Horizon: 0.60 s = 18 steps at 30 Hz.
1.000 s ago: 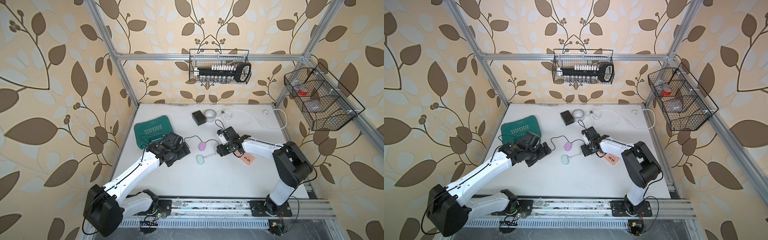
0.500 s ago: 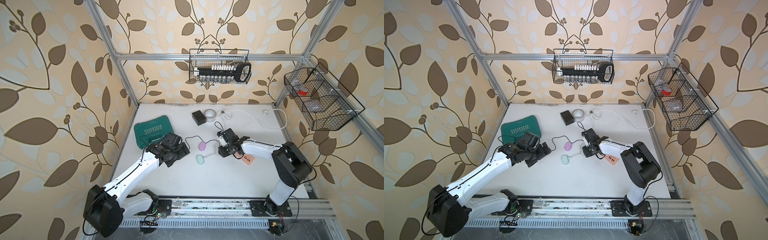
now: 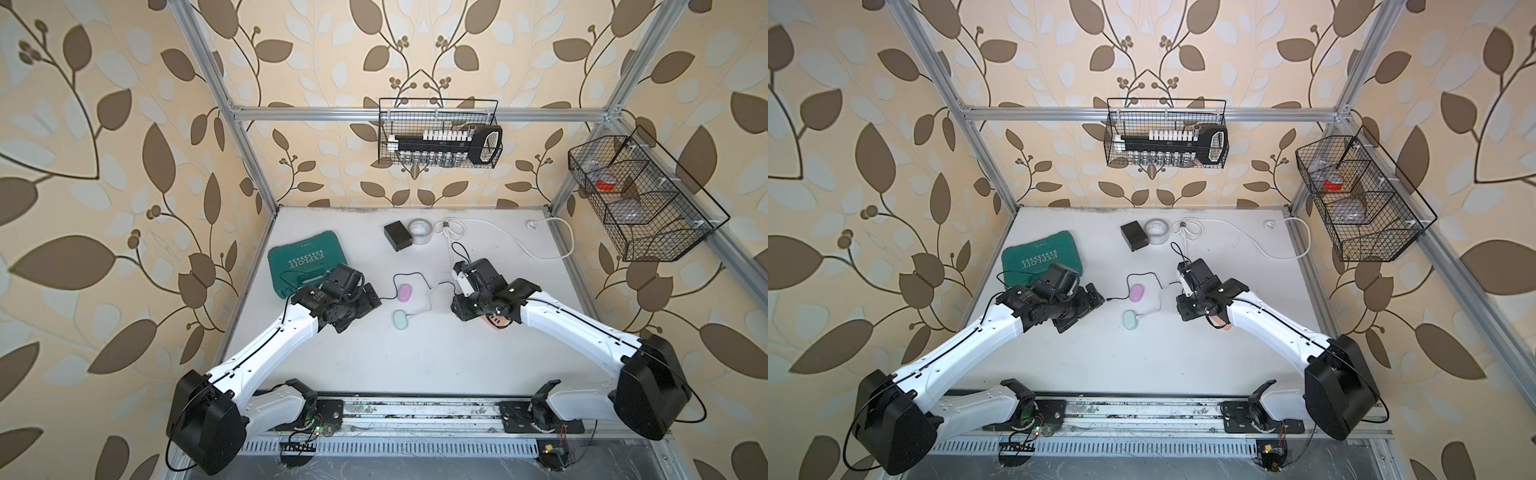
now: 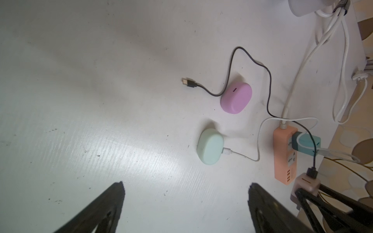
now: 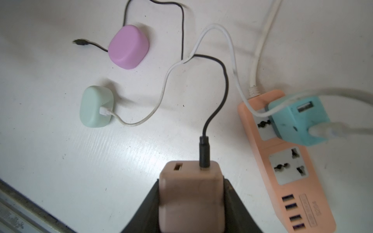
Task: Charge the bluetooth headset
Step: Pick up the plug from the center of the board.
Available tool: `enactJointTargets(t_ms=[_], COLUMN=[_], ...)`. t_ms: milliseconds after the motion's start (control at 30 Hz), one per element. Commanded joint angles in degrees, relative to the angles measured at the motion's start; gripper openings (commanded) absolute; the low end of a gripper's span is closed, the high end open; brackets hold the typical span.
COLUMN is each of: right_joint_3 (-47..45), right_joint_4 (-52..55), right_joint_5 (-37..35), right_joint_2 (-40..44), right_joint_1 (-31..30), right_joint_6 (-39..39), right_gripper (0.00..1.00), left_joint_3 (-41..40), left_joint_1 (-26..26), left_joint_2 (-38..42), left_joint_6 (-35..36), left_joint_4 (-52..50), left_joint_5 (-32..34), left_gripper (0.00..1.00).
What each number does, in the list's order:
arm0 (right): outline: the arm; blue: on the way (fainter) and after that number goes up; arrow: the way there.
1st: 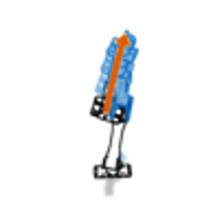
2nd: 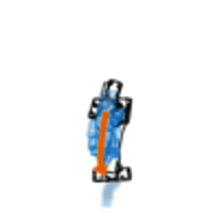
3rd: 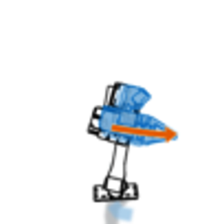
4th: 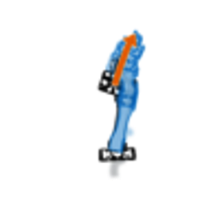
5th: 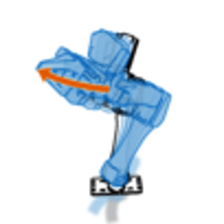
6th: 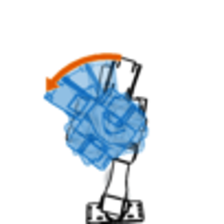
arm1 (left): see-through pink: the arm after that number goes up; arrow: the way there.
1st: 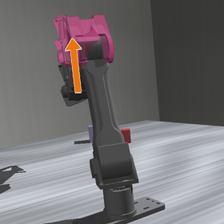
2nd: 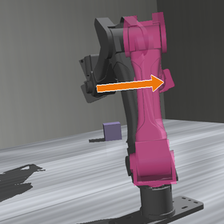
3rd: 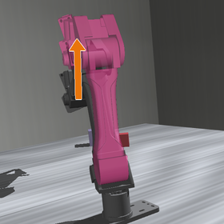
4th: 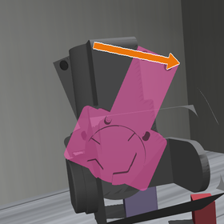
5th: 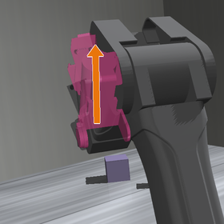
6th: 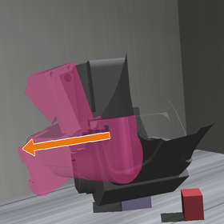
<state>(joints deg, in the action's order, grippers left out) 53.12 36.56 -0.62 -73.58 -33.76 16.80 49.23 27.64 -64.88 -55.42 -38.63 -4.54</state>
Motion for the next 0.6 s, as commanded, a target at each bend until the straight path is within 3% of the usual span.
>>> enactJointTargets(t_ms=[0,400,567], right_joint_3=[0.9,7.8,13.8], right_joint_4=[7.3,20.6,23.2], right_joint_5=[0.9,1.3,4.0], right_joint_2=[5.3,19.8,22.7], right_joint_1=[-0.6,-1.5,-1.9], right_joint_6=[2.5,4.6,3.6], right_gripper=[0.31,0.3,0.3], left_joint_3=[0.7,3.1,4.1], left_joint_1=[-0.6,-0.6,-0.6], left_joint_2=[0.1,0.0,0.4], left_joint_6=[1.2,2.3,5.1], left_joint_4=[0.8,1.0,4.3], left_joint_5=[-1.2,-3.9,-8.0], left_gripper=[0.98,0.98,0.97])
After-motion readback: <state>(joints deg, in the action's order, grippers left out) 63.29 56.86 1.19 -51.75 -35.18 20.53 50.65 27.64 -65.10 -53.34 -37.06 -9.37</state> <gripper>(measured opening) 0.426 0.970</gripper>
